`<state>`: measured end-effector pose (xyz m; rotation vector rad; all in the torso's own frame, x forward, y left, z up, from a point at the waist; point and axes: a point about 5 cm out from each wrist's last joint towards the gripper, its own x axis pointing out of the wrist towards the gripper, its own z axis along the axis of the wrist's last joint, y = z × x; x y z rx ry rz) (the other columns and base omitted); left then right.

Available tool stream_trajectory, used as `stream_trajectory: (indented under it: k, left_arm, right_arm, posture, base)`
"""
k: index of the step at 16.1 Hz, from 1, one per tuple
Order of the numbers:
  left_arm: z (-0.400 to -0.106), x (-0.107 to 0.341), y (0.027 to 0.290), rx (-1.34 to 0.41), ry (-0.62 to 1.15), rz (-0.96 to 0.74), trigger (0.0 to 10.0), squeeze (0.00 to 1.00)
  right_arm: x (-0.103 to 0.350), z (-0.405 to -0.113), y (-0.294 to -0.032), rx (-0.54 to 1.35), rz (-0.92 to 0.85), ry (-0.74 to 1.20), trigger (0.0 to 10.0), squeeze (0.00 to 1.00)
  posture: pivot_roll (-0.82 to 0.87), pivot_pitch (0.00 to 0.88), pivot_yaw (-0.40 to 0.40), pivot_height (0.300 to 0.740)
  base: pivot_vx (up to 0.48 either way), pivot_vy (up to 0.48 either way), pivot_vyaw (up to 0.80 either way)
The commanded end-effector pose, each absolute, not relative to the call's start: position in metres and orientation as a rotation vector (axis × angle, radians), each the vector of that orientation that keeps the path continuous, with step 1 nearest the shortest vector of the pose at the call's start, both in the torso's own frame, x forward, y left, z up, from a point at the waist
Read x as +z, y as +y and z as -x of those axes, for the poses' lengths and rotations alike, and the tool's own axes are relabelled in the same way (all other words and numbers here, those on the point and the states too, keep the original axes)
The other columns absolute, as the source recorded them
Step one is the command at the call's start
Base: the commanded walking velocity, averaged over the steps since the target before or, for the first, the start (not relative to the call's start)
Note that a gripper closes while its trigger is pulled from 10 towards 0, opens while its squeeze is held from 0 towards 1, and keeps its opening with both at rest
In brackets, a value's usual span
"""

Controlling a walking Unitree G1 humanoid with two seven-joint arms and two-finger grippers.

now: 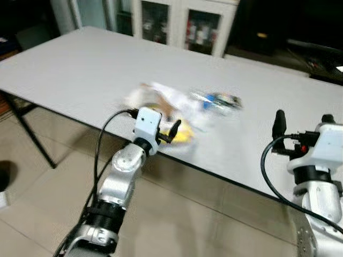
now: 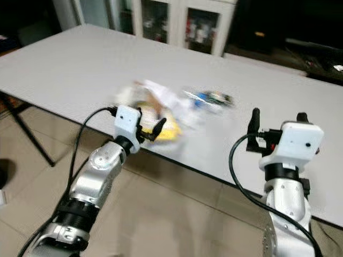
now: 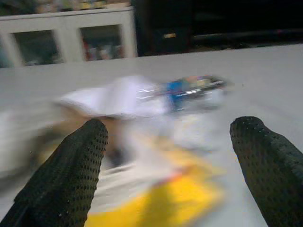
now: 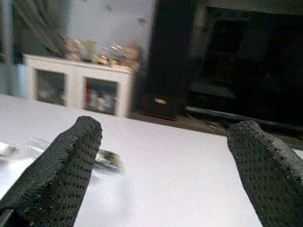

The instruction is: Picking trash to rubbish bin

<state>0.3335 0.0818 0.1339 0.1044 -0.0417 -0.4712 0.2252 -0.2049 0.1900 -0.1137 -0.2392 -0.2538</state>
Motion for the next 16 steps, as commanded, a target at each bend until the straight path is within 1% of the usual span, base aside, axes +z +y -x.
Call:
stream_trajectory:
  k: [1,4,9,16]
  left_arm:
    - [-0.334,0.137,0.077,-0.486,-0.051,-0.121,10.0,0.0]
    - [-0.335,0.137,0.077,-0.481,-0.049,-0.12,10.0,0.0]
    - [-0.34,0.141,0.076,-0.429,-0.055,-0.092,10.0,0.0]
    - [-0.347,0.146,0.073,-0.397,-0.053,-0.063,10.0,0.0]
  right_arm:
    - [0.193,-0.226,-0.205,-0.25,0.111,-0.246,10.0,0.0]
    - [0.192,-0.227,-0.202,-0.239,0.106,-0.244,10.0,0.0]
    - [0.193,-0.228,-0.198,-0.213,0.118,-0.24,10.0,0.0]
    - [0.192,-0.228,-0.195,-0.204,0.121,-0.24,10.0,0.0]
  posture:
    - [0.09,0.028,-0.044,0.74]
    - [0.09,0.028,-0.044,0.74]
    - [0.09,0.032,-0.043,0.74]
    - [0.09,0.038,-0.044,0.74]
  base:
    - [0.0,-0.401,0.0]
    - [0.0,-0.393,0.0]
    - [0.0,0.0,0.0]
    - [0.0,0.0,0.8]
